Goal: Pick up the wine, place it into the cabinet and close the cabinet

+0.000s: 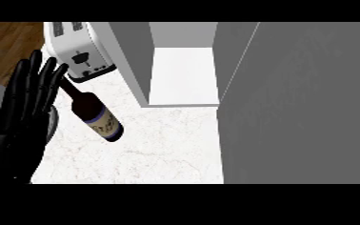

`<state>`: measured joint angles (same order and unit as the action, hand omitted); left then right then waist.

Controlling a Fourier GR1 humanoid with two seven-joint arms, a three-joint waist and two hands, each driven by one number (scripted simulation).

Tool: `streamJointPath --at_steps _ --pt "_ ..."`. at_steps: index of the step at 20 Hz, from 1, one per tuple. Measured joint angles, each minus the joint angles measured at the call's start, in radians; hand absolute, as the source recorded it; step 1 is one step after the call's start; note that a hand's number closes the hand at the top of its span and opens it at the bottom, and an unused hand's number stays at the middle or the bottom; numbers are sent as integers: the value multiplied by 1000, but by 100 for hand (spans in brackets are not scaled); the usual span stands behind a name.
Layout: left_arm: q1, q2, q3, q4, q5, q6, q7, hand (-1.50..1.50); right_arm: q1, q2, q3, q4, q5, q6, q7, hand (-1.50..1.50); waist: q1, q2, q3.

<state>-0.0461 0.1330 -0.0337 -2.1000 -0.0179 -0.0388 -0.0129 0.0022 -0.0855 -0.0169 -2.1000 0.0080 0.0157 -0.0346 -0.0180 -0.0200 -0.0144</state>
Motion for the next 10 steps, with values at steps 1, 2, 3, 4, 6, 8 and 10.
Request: streamJointPath --at_steps 1,2,3,4,6,8,10 --pt "-9 -9 -6 -3 -8 13 22 -150 8 -1 -6 -5 -6 4 -7 -150 3 4 3" --pt "-26 -14 0 2 -11 26 50 -150 23 -3 -6 -15 -12 12 -10 -150 5 7 6" --pt "-52 -27 2 20 -31 55 79 -150 38 -1 4 -20 -13 20 -17 -150 4 10 8" --pt "-64 -47 -4 37 -55 87 105 -150 54 -4 7 -30 -25 34 -20 -150 3 12 10" --pt "-89 -75 1 72 -99 152 162 -150 85 -10 17 -62 -56 62 -9 -150 0 15 12" --pt "-102 -97 -1 106 -27 232 219 -150 100 -20 62 -64 -94 109 30 -150 -4 19 12" --pt "-140 -111 -2 131 21 311 280 -150 117 -35 91 -80 -126 146 68 -150 -6 20 13"
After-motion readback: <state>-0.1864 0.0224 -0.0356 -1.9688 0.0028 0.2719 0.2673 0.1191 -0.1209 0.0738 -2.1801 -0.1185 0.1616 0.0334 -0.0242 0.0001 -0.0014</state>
